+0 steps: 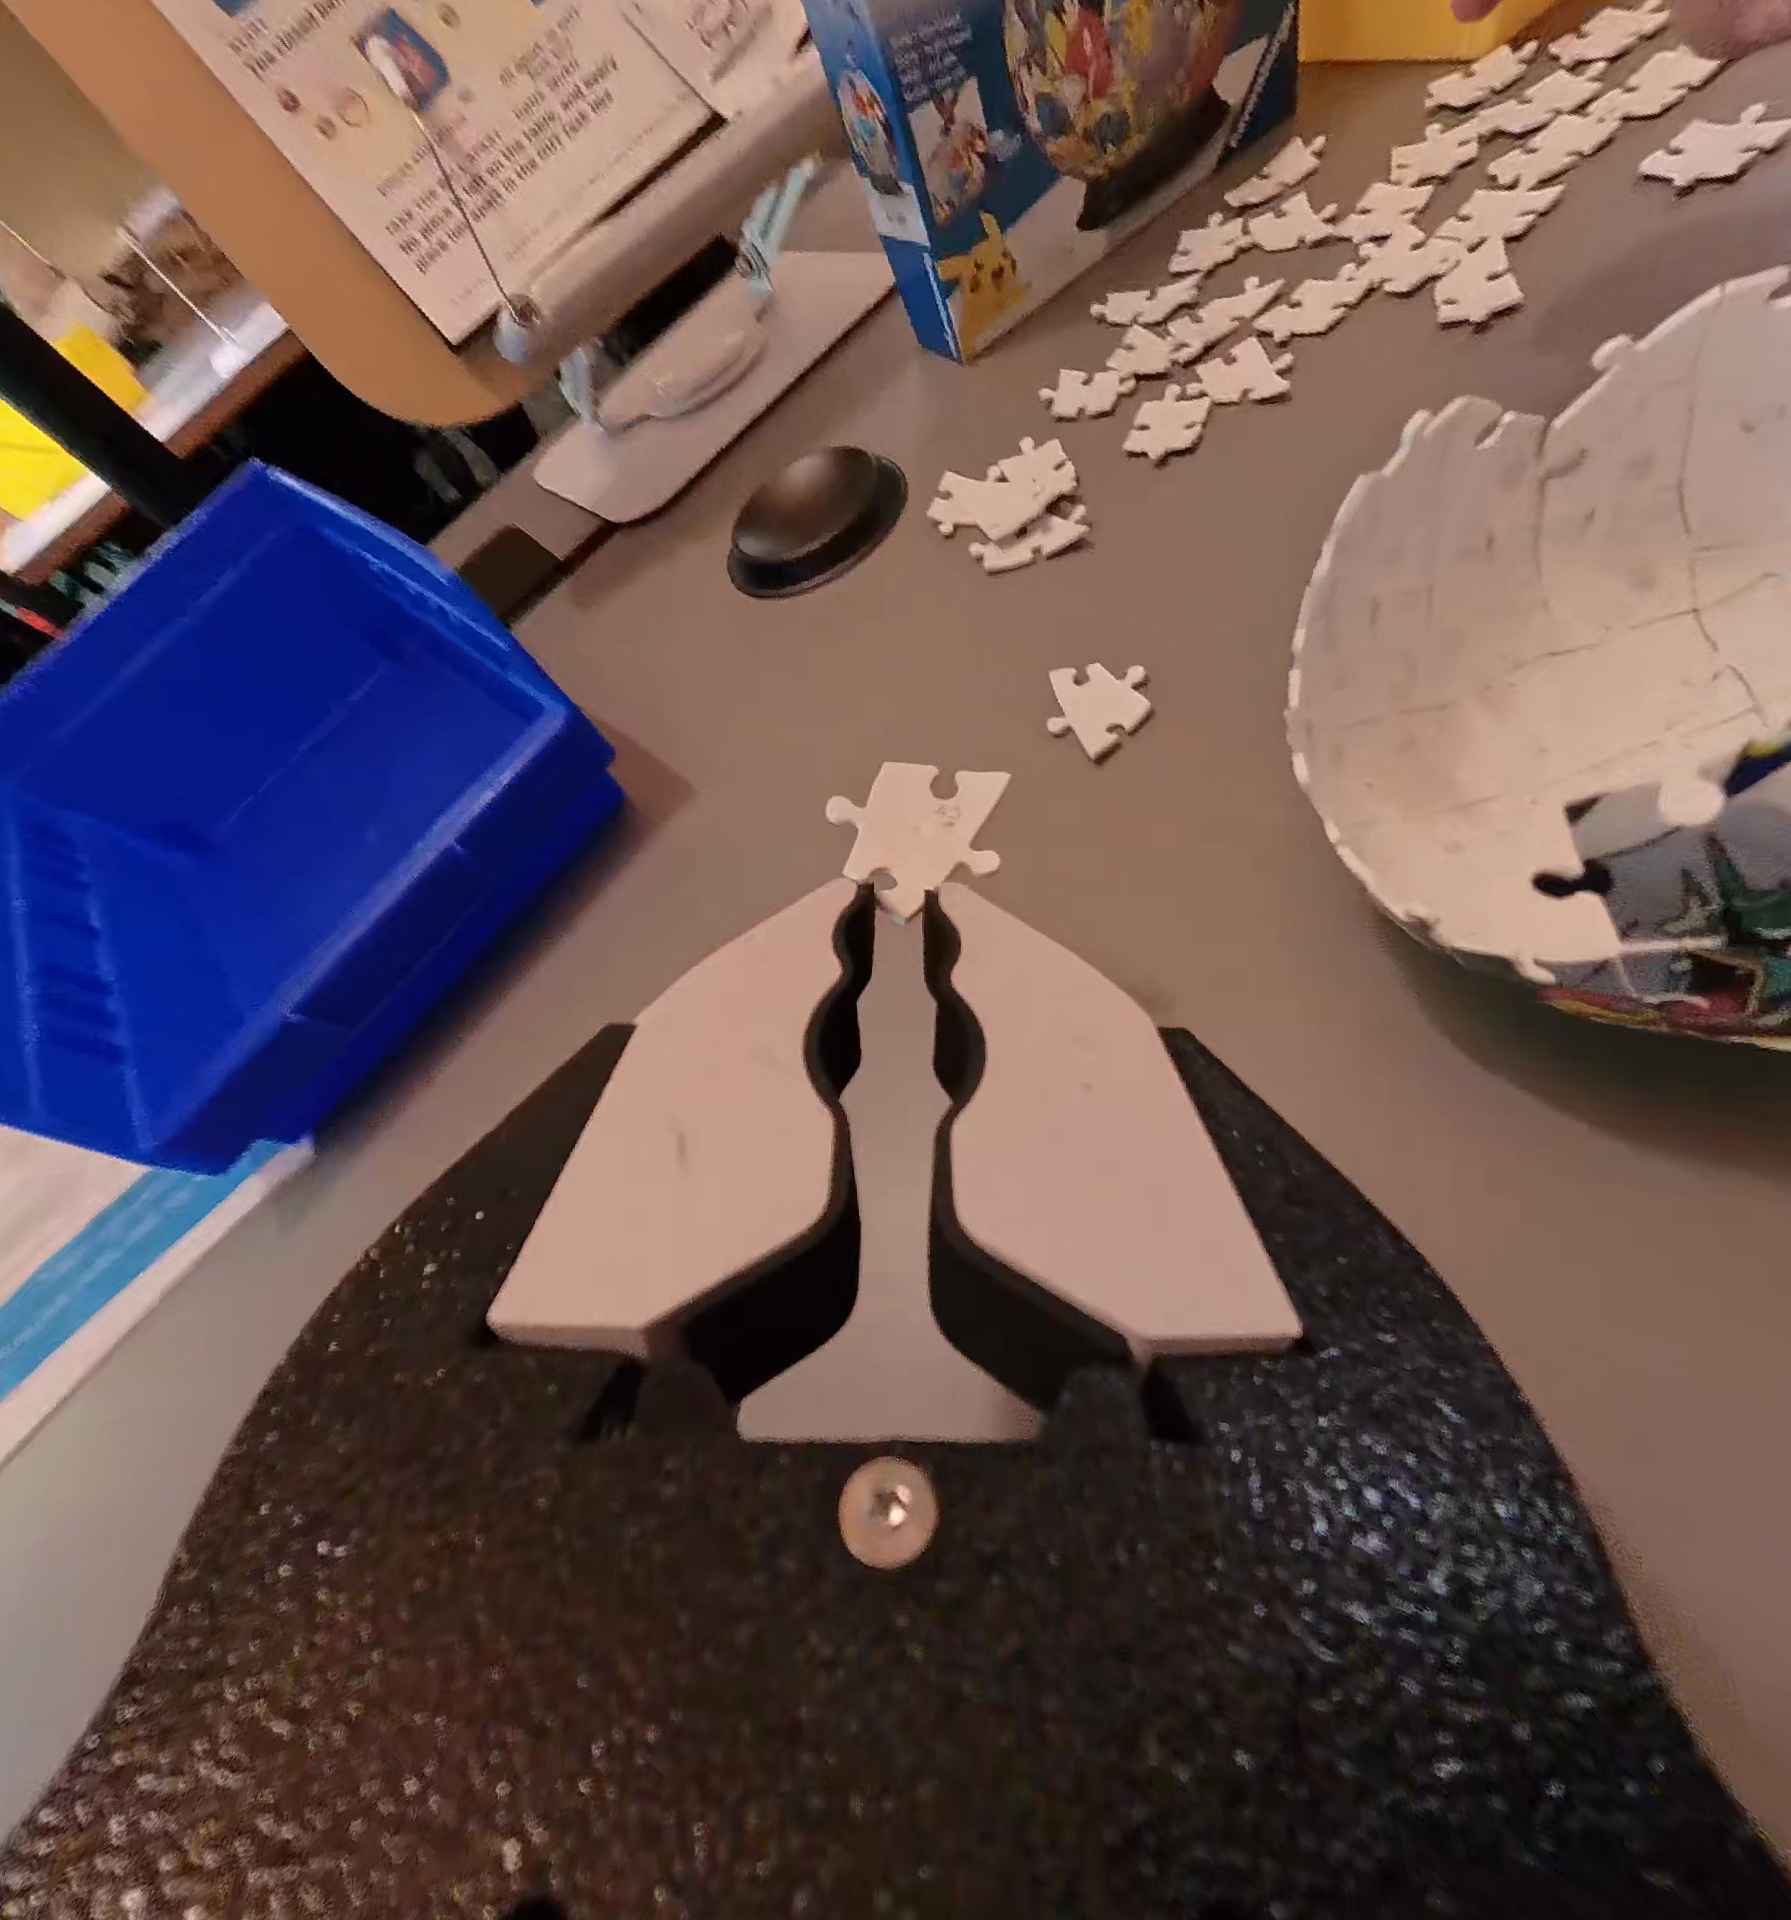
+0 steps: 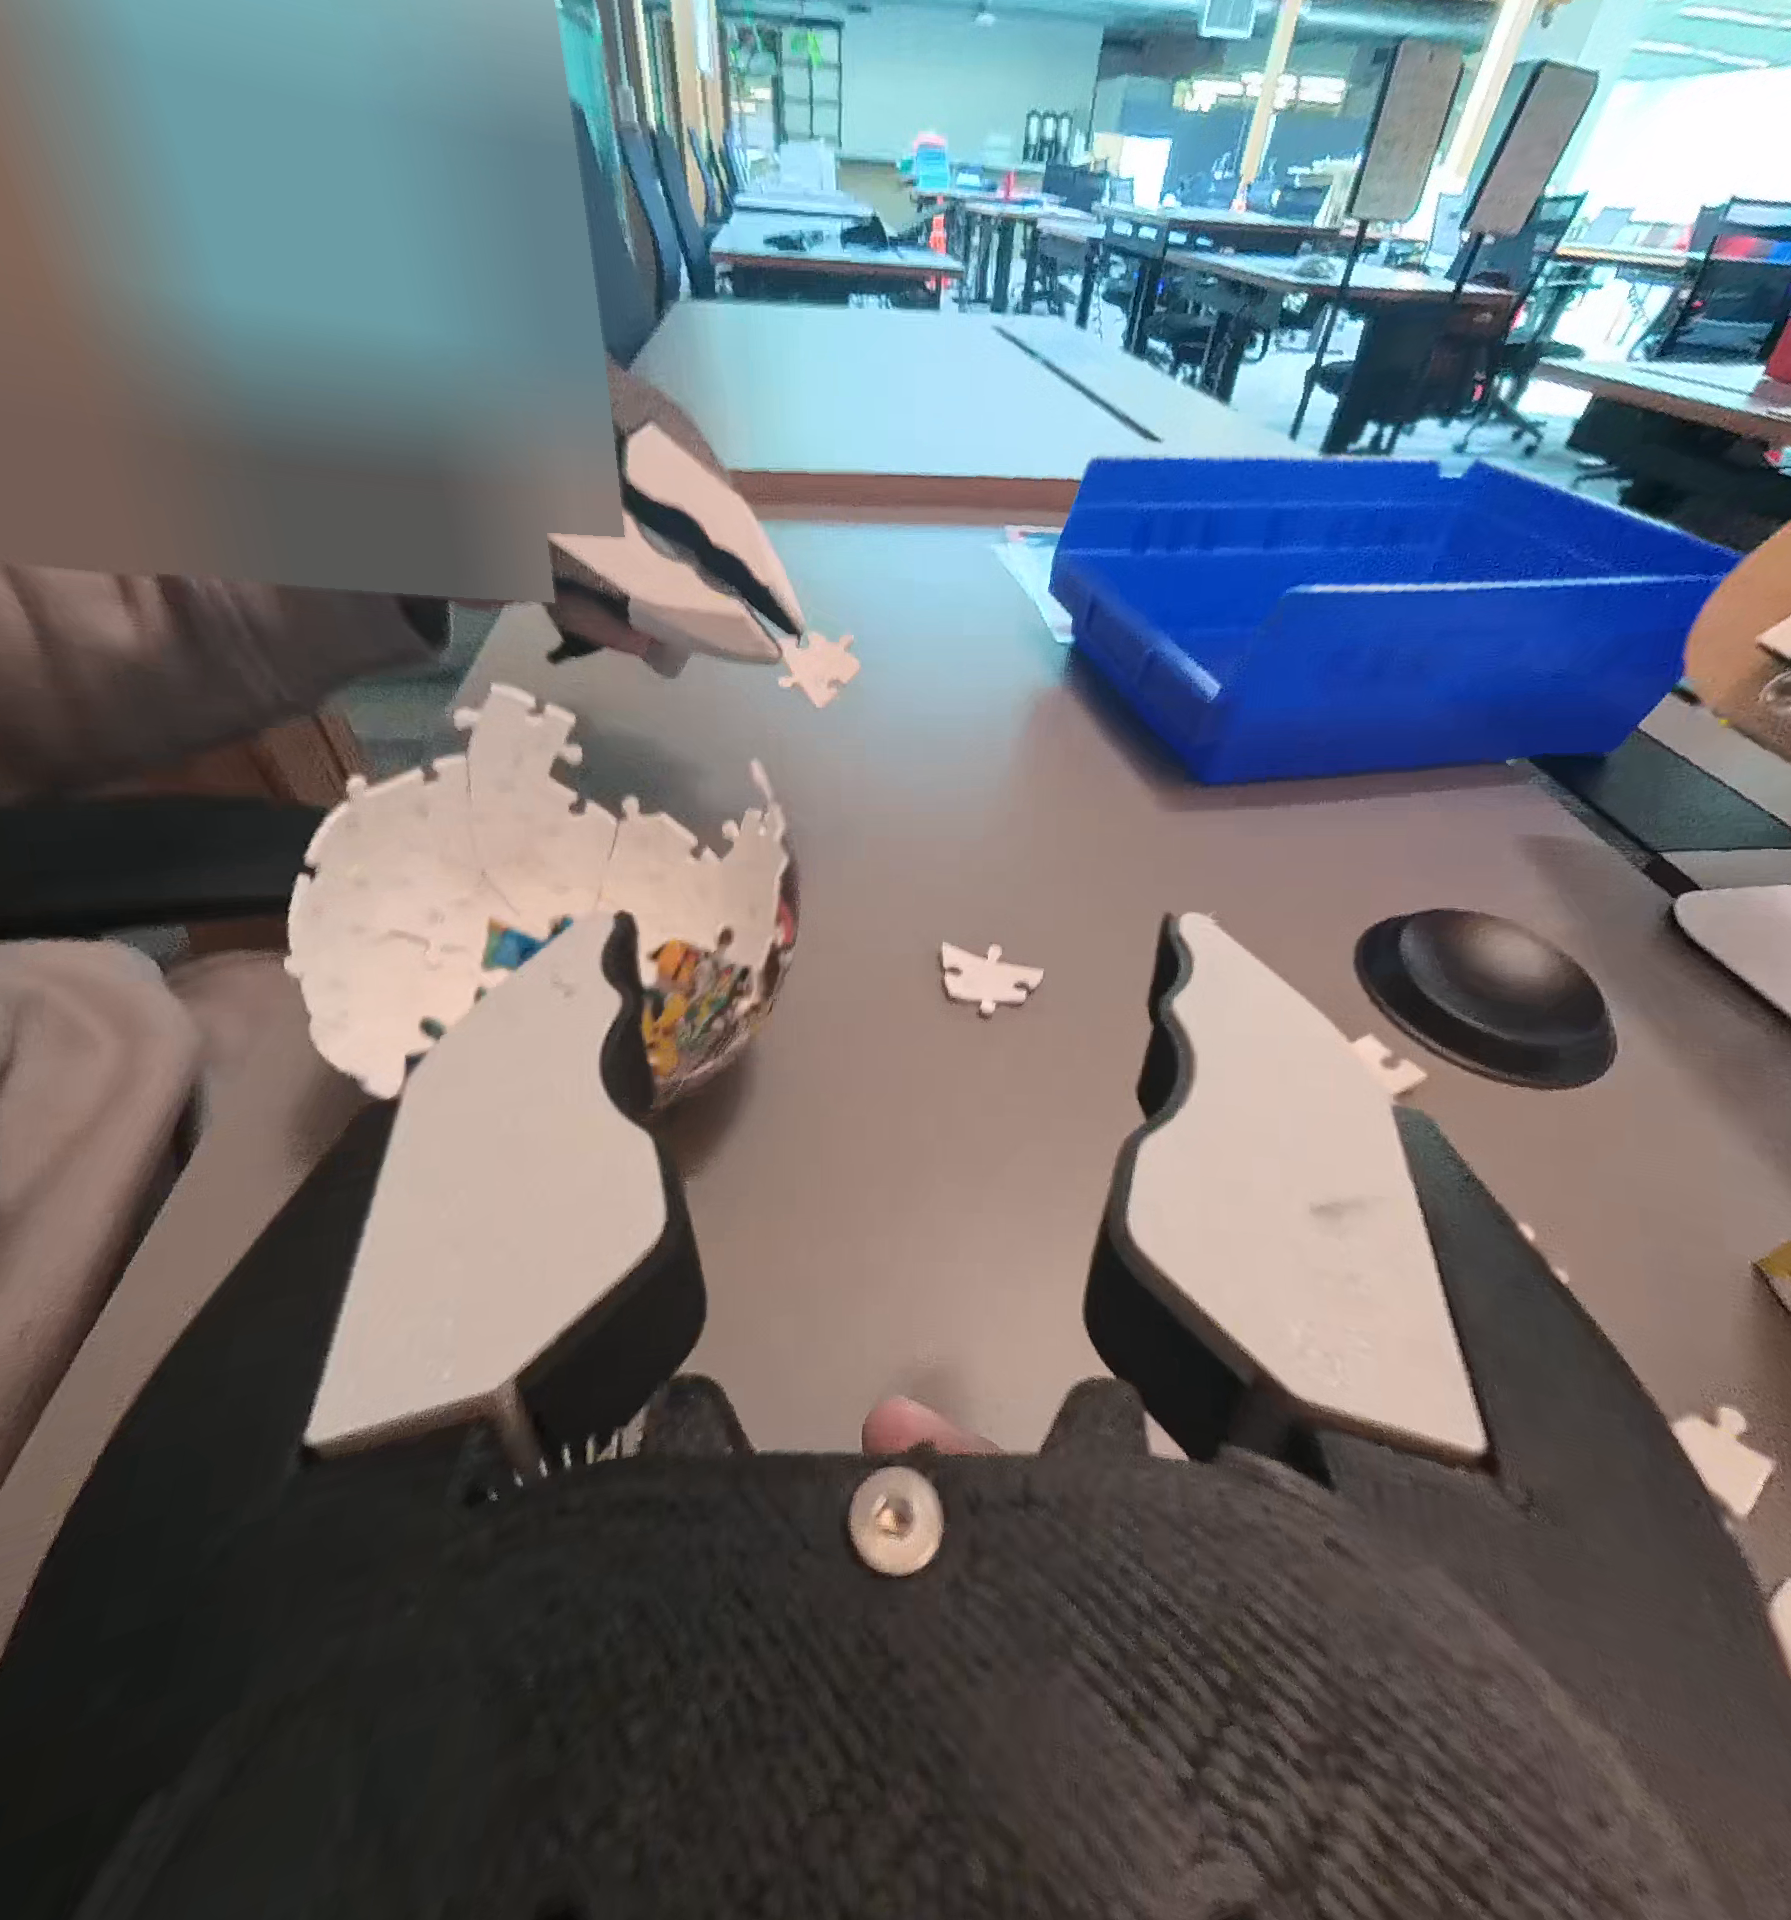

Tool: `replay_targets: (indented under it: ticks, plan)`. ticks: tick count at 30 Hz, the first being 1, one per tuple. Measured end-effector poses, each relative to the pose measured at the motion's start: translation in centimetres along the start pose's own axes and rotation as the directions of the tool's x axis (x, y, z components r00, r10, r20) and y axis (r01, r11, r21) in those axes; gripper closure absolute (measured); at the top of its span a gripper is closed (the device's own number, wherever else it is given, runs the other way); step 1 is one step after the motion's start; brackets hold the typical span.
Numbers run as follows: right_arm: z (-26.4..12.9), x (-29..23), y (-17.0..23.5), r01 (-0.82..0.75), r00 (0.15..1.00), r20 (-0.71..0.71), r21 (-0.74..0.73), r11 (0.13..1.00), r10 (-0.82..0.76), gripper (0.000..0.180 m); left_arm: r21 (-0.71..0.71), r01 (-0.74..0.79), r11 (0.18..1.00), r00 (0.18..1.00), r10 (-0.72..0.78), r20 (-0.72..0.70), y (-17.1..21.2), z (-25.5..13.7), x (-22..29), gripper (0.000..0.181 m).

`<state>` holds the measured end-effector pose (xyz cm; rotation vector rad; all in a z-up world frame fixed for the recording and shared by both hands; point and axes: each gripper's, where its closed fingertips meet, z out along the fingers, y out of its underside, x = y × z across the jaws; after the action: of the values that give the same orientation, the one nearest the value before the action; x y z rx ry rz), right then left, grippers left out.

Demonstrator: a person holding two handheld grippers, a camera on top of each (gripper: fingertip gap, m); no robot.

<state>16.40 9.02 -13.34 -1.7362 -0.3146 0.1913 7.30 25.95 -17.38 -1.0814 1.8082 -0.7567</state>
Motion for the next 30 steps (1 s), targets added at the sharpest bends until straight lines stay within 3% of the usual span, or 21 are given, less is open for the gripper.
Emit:
replay_targets:
  ticks: [2, 6, 11, 16, 22, 25, 28, 30]
  plan:
    - [0.5, 1.2, -1.1, -0.025, 1.000, -0.017, 0.014, 1.000, 0.025, 0.100, 0.018, -0.033, 0.999, 0.999, 0.033, 0.022, -0.9, 0.0, 0.0, 0.173]
    - [2.2, 1.8, -3.8, -0.132, 0.991, 0.028, 0.017, 0.991, 0.131, 0.101, 0.075, -0.231, 0.970, 0.960, 0.215, 0.178, -4.7, -0.6, -0.3, 0.173]
    - [5.4, 1.1, -7.6, -0.111, 0.984, 0.146, 0.062, 0.992, 0.101, 0.112, 0.130, -0.517, 0.846, 0.822, 0.449, 0.350, -10.9, -1.3, 1.5, 0.173]
    - [7.4, -0.8, -8.9, -0.115, 0.935, 0.343, 0.047, 0.992, 0.093, 0.131, 0.068, -0.682, 0.728, 0.660, 0.572, 0.487, -13.5, -2.1, 2.3, 0.173]
    - [8.9, -2.5, -9.6, 0.021, 0.896, 0.442, 0.034, 0.999, -0.034, 0.171, 0.077, -0.657, 0.750, 0.663, 0.527, 0.532, -13.9, -3.1, 1.7, 0.173]
    - [9.4, -2.9, -10.0, 0.072, 0.873, 0.478, 0.064, 0.995, -0.094, 0.178, 0.070, -0.614, 0.786, 0.692, 0.493, 0.527, -13.5, -3.5, 1.0, 0.174]
    - [10.3, -2.6, -9.7, 0.133, 0.878, 0.452, 0.081, 0.988, -0.155, 0.178, 0.101, -0.482, 0.870, 0.802, 0.392, 0.451, -12.6, -3.3, 0.7, 0.165]
    - [10.9, -1.8, -9.4, 0.174, 0.899, 0.395, 0.075, 0.982, -0.190, 0.178, 0.136, -0.290, 0.947, 0.906, 0.226, 0.358, -11.8, -3.3, 0.8, 0.154]
